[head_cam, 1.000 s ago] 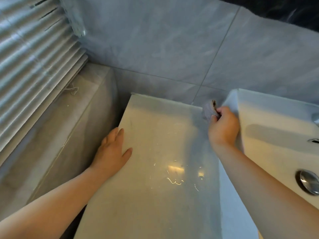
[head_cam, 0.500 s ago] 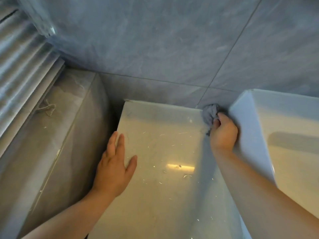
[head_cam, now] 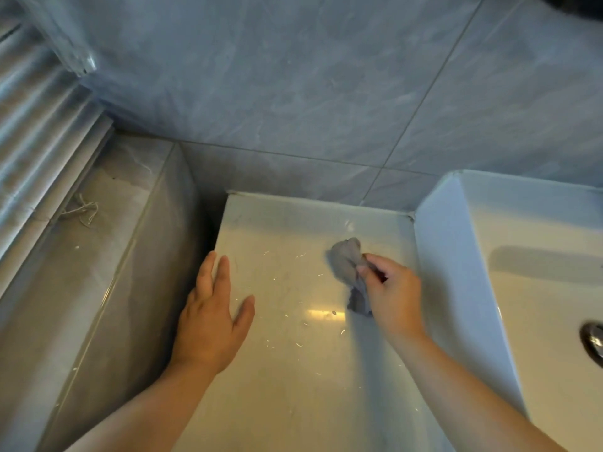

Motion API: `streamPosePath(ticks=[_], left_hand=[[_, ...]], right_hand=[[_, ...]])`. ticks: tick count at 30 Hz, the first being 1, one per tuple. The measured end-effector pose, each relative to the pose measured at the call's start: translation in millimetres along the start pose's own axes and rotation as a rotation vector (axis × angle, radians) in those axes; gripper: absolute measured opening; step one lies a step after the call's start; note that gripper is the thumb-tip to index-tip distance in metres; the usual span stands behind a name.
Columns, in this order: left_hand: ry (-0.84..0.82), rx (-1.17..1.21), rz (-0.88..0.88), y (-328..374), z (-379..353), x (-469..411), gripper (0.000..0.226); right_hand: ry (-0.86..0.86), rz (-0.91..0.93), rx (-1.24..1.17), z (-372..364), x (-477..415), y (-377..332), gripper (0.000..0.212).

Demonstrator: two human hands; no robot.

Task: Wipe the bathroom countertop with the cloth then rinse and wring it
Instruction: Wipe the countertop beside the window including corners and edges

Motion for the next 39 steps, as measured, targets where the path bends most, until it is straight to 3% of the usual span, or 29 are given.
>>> streamPosePath(ticks=[4,8,17,26,30,32,35,39], left_hand=[[0.002,0.002,0.001,0,-1,-1,0.077],[0.015,0.009,-0.001,-1,-1,0,0.077],[0.021,0.009,-0.001,-2,-2,-1,0.077],[0.013,0.019,0.009,-1,-1,1,0.077],[0.016,0.024,0.007,-2,-1,0,0.077],[0.013,0.028,0.015,-2,-2,0,0.077],[0.018,0.02,0.012,-1,-1,0,0.077],[0.029,0.011,0.012,-3,-3,-1,0.076]], right_hand=[[0.341,-0.015,0.217,44,-37,3,0.024],[0.193,0.001,0.625,26,-76,26,0.04],[0.255,0.056,0.438,1,-81,48,0.024],[0.021,0.236,0.195,-30,-10,-1,0.015],[-0.104,0.075,-0.021,-27,7,-8,0.022],[-0.054,0.044,-0.062,-12,-3,-14,0.012],[0.076,0.118,-0.019,9,-39,-26,0.009],[-0.069,0.288,0.272,-10,-87,-27,0.006]])
Point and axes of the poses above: each hand's wrist, its own x-axis away from the middle knuckle, its own z-axis out of the back of the hand, y = z × x, the point moved 6 cm from there along -x, towards the middle knuckle, and after that the axes turned 3 degrees about -y, right-handed, at the moved point
